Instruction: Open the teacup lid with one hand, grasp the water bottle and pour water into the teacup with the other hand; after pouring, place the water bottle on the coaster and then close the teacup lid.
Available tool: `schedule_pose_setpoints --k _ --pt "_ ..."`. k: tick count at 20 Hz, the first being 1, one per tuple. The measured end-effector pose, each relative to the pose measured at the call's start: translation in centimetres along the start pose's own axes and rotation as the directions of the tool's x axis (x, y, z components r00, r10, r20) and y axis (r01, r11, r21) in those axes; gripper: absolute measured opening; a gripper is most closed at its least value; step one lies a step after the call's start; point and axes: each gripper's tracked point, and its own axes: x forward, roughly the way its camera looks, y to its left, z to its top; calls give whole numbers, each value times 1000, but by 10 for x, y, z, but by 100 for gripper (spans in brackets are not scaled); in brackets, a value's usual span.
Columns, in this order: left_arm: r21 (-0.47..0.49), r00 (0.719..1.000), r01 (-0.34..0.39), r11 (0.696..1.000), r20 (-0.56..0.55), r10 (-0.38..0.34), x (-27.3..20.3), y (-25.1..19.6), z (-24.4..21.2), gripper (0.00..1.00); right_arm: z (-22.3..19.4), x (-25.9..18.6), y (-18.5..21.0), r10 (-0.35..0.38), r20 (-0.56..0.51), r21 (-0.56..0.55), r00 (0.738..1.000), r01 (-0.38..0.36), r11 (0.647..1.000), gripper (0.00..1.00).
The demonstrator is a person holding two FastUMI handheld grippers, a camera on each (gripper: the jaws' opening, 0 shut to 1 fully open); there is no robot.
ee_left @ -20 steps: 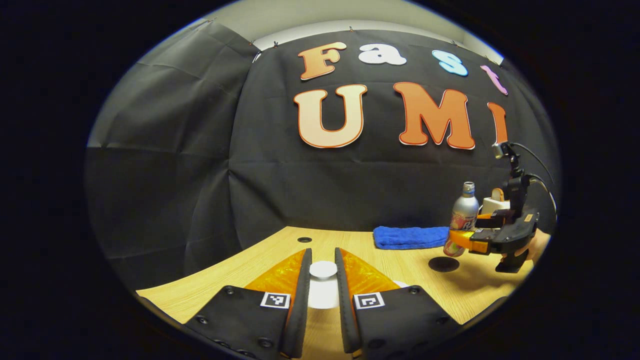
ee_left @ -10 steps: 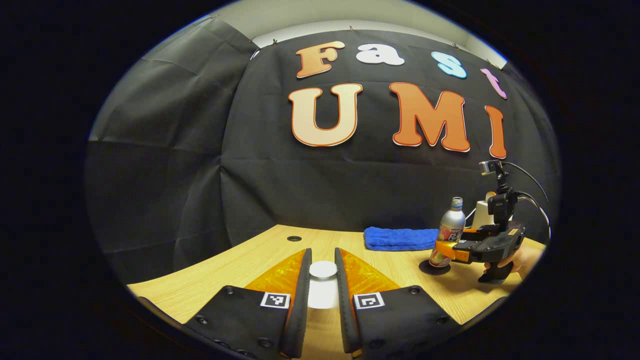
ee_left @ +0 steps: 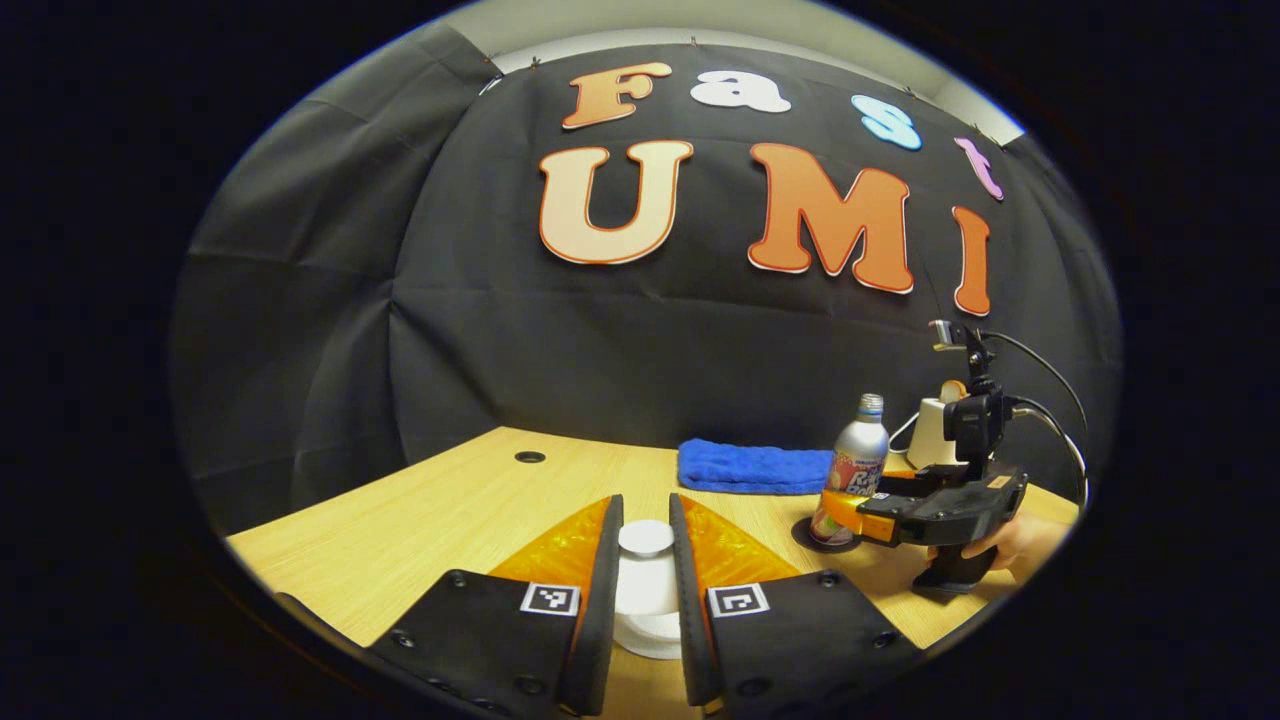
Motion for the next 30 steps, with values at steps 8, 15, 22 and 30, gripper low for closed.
schedule_pose_setpoints --k 8,15,22,30 --pt "16 996 30 999 -88 -29 20 -20 -44 33 -2 -25 -12 -25 18 -25 1000 25 999 98" --pt "49 992 6 999 -123 0 25 -20 -61 33 25 -77 -22 -40 119 -11 992 42 999 100" --pt "66 993 -22 998 -111 29 18 -21 -47 59 59 -137 -44 -91 235 22 968 88 996 99" --pt "72 994 -13 997 111 5 -5 -58 50 88 94 -195 -75 -184 394 38 901 184 982 99"
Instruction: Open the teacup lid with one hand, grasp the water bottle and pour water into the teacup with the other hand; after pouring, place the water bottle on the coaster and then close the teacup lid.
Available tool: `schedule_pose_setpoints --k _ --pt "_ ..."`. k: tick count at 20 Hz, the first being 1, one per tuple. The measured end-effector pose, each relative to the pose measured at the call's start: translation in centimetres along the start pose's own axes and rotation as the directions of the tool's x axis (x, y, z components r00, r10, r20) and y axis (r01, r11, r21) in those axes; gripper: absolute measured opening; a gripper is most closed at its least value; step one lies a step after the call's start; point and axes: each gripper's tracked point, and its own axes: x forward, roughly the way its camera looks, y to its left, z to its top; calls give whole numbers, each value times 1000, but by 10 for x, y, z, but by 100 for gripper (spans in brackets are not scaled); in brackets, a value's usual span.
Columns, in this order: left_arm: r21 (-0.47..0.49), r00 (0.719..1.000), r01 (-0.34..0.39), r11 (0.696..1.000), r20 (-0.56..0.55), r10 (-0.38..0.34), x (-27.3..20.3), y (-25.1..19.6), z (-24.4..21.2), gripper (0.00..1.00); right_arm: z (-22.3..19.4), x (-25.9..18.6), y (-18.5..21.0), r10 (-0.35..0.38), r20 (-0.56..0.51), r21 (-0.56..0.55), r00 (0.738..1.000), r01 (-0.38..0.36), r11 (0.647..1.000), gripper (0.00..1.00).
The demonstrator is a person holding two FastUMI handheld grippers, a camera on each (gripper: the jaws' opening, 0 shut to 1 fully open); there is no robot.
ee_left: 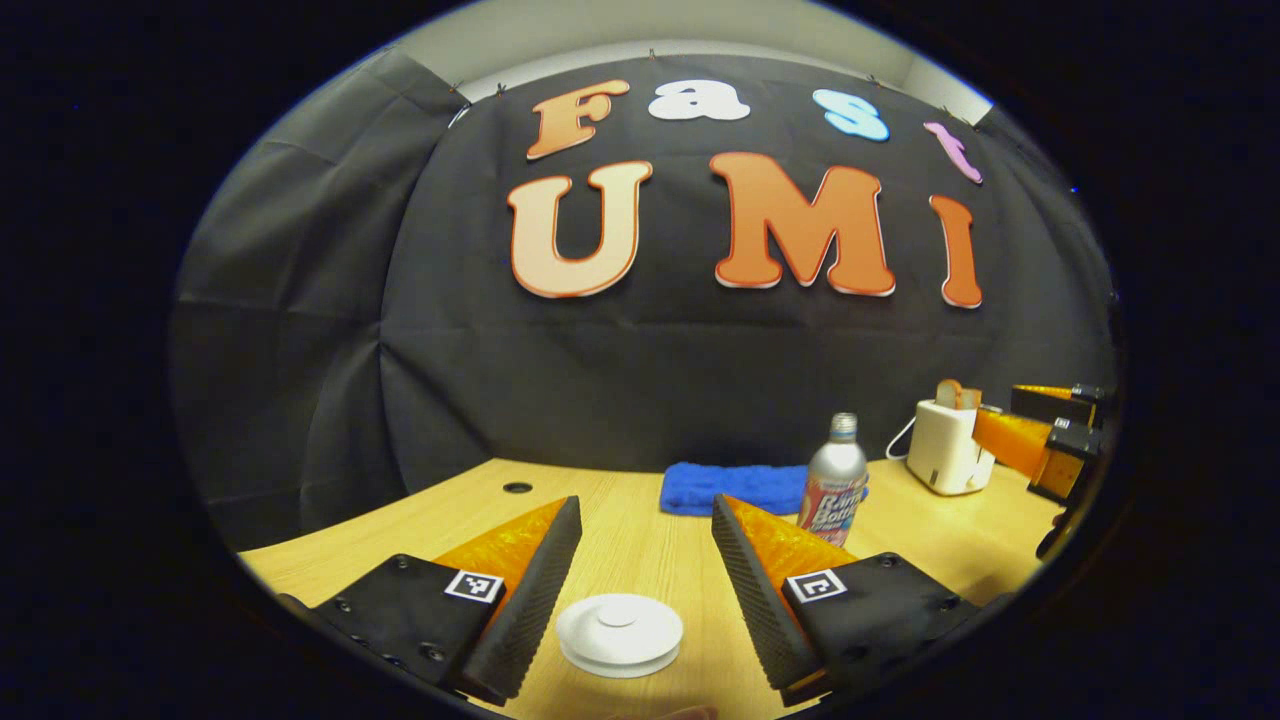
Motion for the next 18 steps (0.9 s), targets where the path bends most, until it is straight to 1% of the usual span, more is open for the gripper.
schedule_pose_setpoints --k 1,2,3,5,6,8,10,11,12,14,15,16,17,18 --pt "-2 1000 8 1000 29 -8 -4 -6 12 88 6 -4 0 3 13 1 1000 -3 1000 99" --pt "-2 998 20 1000 54 -19 -5 -12 23 84 11 -9 -1 1 24 0 1000 -1 1000 99" --pt "-3 997 27 1000 75 -27 -6 -18 33 87 17 -13 -4 -7 38 0 999 7 1000 99" --pt "-9 994 38 999 99 -37 -14 -25 49 88 27 -23 -11 -30 54 0 998 30 1000 99" --pt "-14 994 46 999 103 -44 -16 -30 54 91 33 -27 -14 -42 60 1 997 41 999 99" --pt "-21 992 59 998 113 -57 -20 -38 66 91 41 -34 -19 -54 78 2 995 54 999 99" --pt "-16 990 67 998 125 -64 -23 -47 72 91 44 -36 -19 -56 97 -3 994 56 998 99" --pt "-17 990 73 997 123 -71 -25 -48 72 87 41 -37 -21 -63 87 -2 994 64 998 99" --pt "-22 989 82 996 125 -79 -26 -51 72 91 35 -38 -20 -64 79 4 995 64 998 99" --pt "-29 988 88 996 129 -83 -27 -50 71 84 32 -38 -17 -56 62 6 996 56 998 99" --pt "-30 988 86 996 129 -81 -27 -48 71 84 30 -39 -16 -54 57 3 997 54 999 99" --pt "-29 989 77 997 129 -72 -27 -45 70 88 29 -39 -16 -56 52 -2 997 57 998 99" --pt "-24 990 67 997 130 -63 -26 -41 69 88 28 -40 -16 -60 51 -2 997 60 998 99" --pt "-20 990 55 998 133 -52 -27 -37 69 90 28 -39 -16 -63 48 0 997 63 998 99"
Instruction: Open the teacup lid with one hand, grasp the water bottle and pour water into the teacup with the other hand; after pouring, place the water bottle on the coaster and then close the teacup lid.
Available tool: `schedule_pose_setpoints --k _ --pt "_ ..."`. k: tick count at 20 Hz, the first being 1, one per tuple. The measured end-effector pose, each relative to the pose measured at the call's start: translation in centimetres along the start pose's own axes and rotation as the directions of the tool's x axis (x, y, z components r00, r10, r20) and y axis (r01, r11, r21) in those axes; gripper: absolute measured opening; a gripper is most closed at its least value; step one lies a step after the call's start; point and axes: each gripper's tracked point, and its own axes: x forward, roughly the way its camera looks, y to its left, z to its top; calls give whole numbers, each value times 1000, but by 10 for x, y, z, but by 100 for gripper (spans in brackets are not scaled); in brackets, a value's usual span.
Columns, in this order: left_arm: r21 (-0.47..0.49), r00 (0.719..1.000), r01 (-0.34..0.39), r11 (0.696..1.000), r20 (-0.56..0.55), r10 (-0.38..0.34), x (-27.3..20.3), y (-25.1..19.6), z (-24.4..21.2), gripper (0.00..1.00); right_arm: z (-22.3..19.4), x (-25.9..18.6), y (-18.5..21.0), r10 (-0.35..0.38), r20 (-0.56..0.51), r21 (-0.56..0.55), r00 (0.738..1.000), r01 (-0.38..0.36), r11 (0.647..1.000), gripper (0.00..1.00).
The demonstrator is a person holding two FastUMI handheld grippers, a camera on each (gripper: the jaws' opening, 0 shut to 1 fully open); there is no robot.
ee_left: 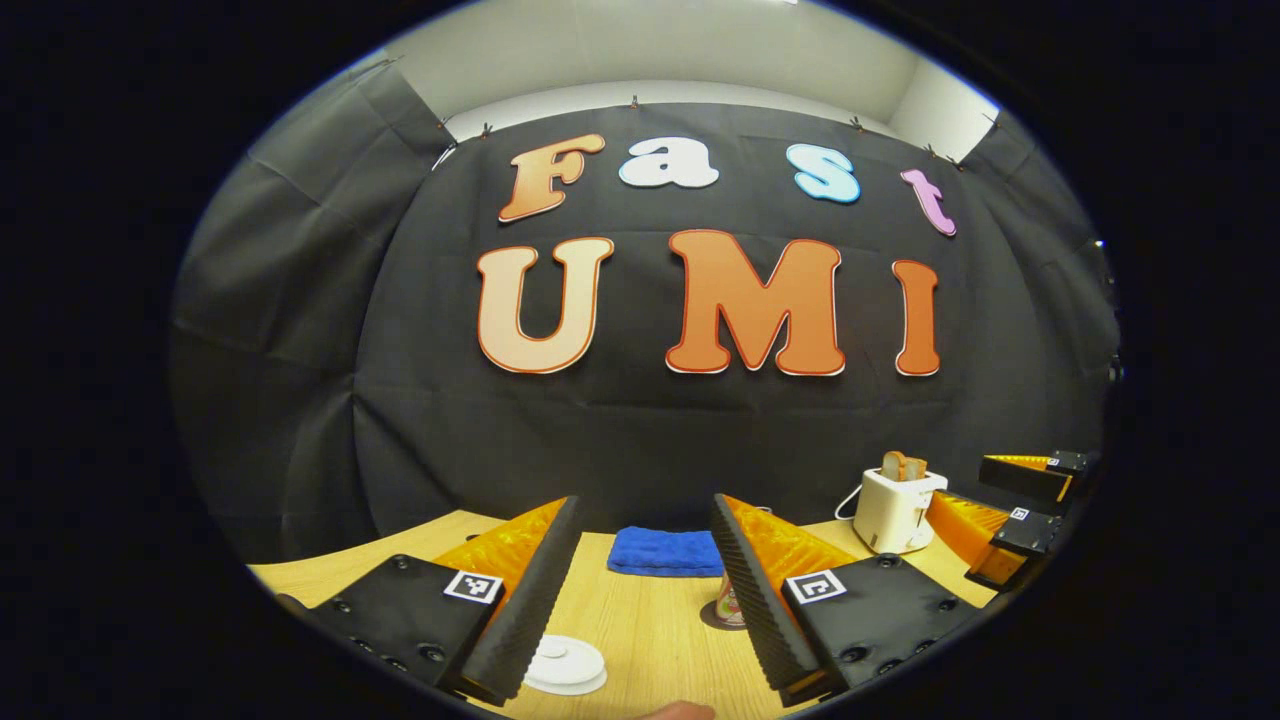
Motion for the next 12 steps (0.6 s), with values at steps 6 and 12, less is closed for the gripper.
schedule_pose_setpoints --k 6,12 --pt "-10 999 -1 1000 35 1 -2 6 3 88 -2 0 0 -7 -10 7 1000 7 1000 99" --pt "-11 999 -1 1000 39 1 -2 9 3 84 4 1 0 -12 -9 5 1000 12 1000 99"
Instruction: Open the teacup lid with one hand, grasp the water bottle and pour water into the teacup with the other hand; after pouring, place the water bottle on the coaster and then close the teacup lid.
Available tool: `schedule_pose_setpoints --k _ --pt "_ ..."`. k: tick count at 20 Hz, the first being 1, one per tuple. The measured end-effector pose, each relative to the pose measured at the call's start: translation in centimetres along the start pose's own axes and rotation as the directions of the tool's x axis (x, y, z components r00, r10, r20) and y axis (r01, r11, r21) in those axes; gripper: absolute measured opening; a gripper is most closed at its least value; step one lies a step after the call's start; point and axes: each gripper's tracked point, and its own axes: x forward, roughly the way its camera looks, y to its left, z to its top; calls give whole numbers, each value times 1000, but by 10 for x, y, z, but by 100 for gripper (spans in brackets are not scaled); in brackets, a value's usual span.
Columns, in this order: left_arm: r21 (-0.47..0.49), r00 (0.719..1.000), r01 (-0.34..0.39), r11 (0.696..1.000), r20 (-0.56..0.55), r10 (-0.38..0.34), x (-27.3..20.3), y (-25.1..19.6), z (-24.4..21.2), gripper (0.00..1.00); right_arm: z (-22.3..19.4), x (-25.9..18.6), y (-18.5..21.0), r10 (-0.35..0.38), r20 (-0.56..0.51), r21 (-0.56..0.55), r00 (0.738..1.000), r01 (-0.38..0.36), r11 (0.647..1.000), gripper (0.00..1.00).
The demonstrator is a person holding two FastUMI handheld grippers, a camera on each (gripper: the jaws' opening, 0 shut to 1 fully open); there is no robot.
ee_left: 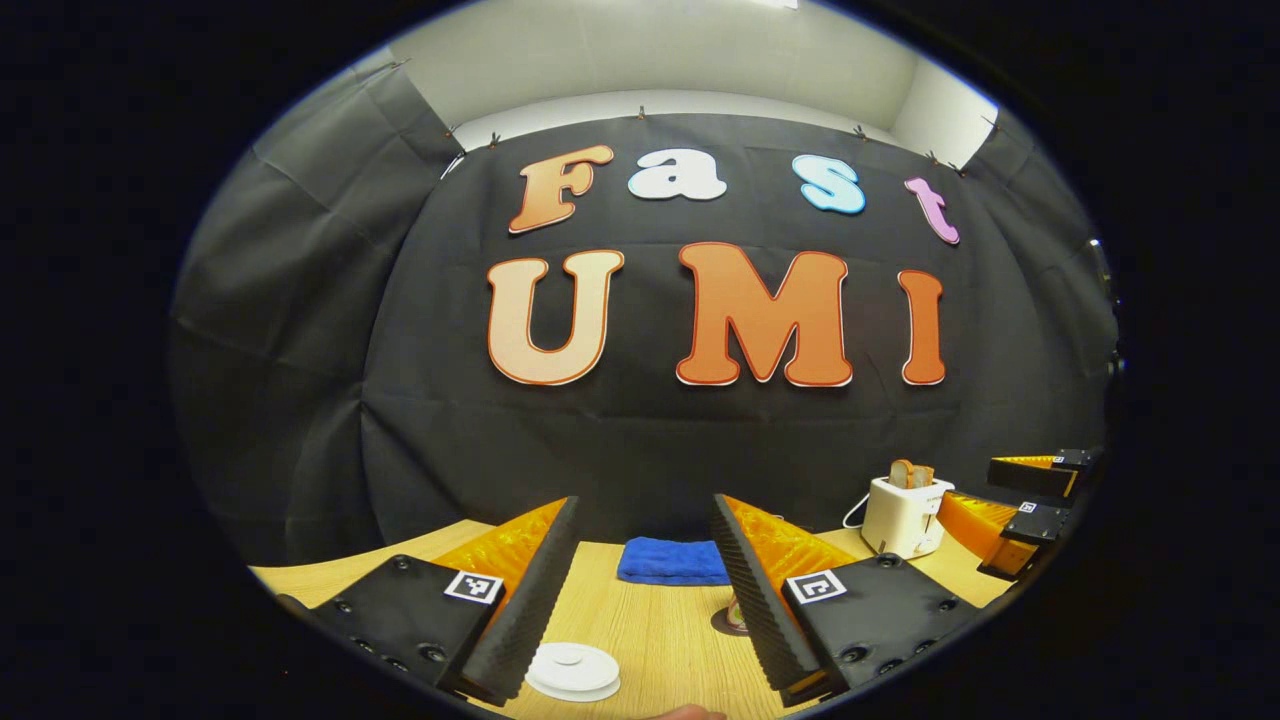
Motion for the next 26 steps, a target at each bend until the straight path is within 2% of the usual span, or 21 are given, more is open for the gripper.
schedule_pose_setpoints --k 1,2,4,26 --pt "9 1000 -5 1000 -3 5 0 2 -1 84 1 1 -1 -3 1 4 1000 3 1000 99" --pt "15 1000 -9 1000 -6 9 0 4 -3 90 1 1 -1 -6 0 8 1000 6 1000 99" --pt "16 1000 -14 1000 -3 14 -1 6 -1 88 -1 2 0 -3 -12 19 1000 3 1000 99" --pt "-17 999 -41 999 -26 40 -2 18 -16 88 1 -1 -8 -22 -6 2 1000 22 1000 98"
